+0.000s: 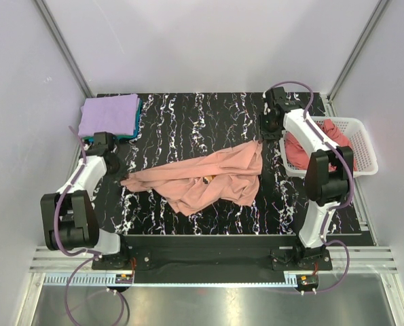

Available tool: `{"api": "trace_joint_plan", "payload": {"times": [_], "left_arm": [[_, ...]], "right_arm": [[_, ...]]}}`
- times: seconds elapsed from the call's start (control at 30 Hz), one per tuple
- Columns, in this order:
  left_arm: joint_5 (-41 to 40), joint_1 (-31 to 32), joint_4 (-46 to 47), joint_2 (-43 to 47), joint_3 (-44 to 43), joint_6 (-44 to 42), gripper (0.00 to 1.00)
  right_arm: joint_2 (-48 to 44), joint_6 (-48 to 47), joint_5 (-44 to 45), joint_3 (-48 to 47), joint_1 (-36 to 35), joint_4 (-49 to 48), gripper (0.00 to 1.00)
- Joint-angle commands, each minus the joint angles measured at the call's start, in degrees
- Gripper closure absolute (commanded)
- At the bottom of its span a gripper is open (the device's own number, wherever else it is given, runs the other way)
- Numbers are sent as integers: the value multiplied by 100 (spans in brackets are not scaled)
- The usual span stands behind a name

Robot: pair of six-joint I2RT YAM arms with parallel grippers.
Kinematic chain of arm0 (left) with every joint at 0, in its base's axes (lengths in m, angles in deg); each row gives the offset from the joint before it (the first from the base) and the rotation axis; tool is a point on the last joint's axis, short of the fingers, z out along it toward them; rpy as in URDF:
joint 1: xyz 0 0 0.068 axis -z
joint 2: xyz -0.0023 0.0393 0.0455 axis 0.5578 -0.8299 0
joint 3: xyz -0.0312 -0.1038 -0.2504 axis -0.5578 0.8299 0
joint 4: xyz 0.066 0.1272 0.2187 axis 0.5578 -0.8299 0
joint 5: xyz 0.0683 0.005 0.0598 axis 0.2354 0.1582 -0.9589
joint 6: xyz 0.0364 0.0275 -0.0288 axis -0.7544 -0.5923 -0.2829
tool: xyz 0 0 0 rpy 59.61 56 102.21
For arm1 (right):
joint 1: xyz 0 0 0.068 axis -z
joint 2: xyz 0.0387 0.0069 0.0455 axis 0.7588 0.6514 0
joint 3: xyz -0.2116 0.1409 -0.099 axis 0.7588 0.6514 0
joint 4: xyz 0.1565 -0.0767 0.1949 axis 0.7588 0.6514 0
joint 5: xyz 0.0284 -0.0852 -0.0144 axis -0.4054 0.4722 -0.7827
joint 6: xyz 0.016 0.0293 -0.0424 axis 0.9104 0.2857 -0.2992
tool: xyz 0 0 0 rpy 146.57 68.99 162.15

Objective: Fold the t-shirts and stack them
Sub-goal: Flatten the tshirt out

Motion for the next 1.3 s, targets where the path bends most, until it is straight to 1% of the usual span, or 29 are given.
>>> {"api": "trace_joint_plan", "payload": {"times": [0.0, 0.07, 0.27, 0.33, 0.5, 0.63, 0.73, 0.77, 0.83, 0.97, 1.1, 1.27], "left_arm": [[2, -22, 252, -101, -142, -94, 100], [54, -22, 252, -233, -221, -147, 100], [169, -39, 243, -602, -547, -305, 100], [213, -40, 252, -646, -573, -314, 100], [222, -31, 287, -629, -538, -306, 100], [222, -31, 287, -594, -512, -314, 100], [222, -31, 305, -594, -503, -332, 100], [222, -31, 313, -585, -494, -323, 100], [222, -31, 322, -594, -494, -306, 100], [354, -31, 331, -576, -459, -314, 100], [345, -31, 340, -567, -442, -349, 100], [353, -31, 349, -567, -450, -349, 100]], "right_arm": [[-44, -141, -685, -372, -60, 64, 61], [-79, -256, -896, -284, -60, 64, 61], [-203, -440, -1371, 182, -60, -94, 53], [-176, -441, -1398, 226, -52, -51, 53], [-457, -511, -1407, 463, -52, -165, 53], [-703, -511, -1355, 595, -52, -235, 48], [-922, -625, -1022, 639, -52, -261, 50], [-1019, -651, -977, 674, -52, -340, 53], [-1090, -722, -993, 823, -52, -428, 54], [-792, -739, -1047, 797, -60, -419, 53], [-651, -801, -687, 736, -52, -438, 57], [-528, -792, -607, 700, -52, -385, 58]]}}
